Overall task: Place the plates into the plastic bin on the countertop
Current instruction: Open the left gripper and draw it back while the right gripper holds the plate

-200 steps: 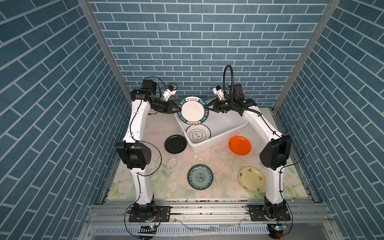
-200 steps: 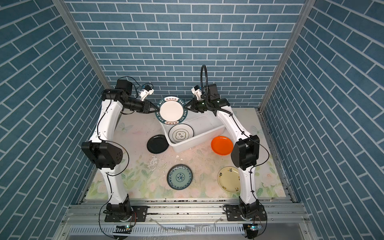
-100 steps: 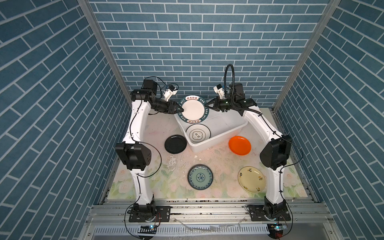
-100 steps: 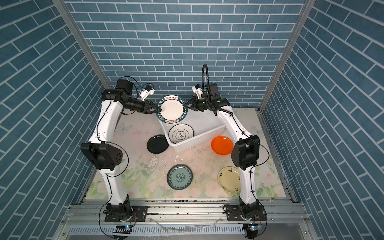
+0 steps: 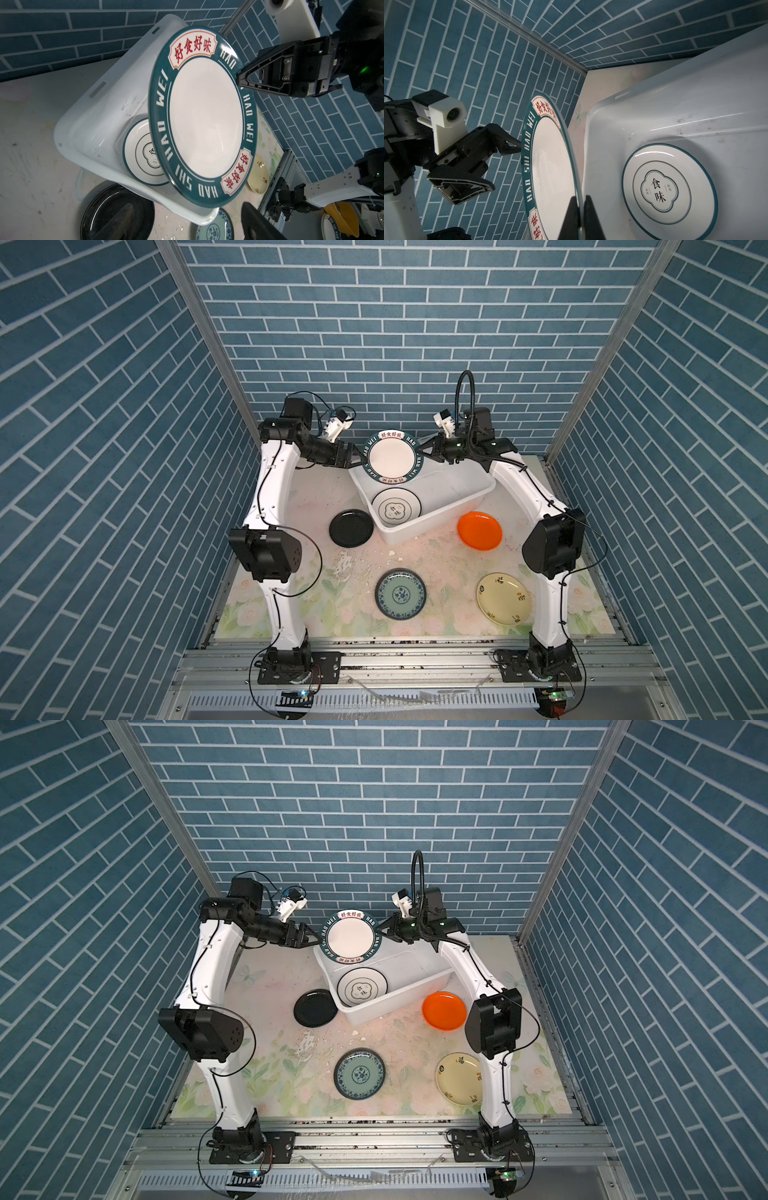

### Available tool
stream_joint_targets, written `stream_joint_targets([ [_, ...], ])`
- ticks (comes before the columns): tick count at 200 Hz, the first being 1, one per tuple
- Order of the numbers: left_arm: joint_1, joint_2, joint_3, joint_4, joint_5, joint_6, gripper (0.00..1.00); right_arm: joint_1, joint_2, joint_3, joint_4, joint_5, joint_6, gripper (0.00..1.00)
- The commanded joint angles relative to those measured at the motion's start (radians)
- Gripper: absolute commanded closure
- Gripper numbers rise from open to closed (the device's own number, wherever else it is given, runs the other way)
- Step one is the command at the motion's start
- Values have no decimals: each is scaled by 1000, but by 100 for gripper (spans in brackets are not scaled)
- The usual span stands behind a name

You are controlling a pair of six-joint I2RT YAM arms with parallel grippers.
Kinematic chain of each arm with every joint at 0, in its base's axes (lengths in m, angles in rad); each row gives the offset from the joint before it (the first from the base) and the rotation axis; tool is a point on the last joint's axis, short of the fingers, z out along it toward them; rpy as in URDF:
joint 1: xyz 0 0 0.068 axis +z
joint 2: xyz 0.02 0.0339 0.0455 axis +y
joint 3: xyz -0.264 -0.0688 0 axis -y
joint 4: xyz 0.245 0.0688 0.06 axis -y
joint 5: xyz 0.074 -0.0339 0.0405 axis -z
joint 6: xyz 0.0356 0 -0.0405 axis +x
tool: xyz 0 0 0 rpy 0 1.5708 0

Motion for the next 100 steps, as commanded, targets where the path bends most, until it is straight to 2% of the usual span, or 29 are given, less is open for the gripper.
stream_joint_targets([
  [1, 8, -47, -9, -42, 17, 51, 14, -40, -32, -6, -9, -14, -15, 100],
  [20, 8, -70, -21, -59, 4, 92, 15, -83, -22, 17, -119, -18, -88, 100],
  [42, 8, -91, -25, -62, -60, 113, 15, -113, -14, 19, -193, -8, -148, 100],
  [69, 5, -99, -8, -35, -198, 116, 14, -115, 7, -8, -190, 5, -166, 100],
  [100, 5, -72, 64, -50, -277, 182, 14, -112, 45, -18, -176, 26, -180, 100],
])
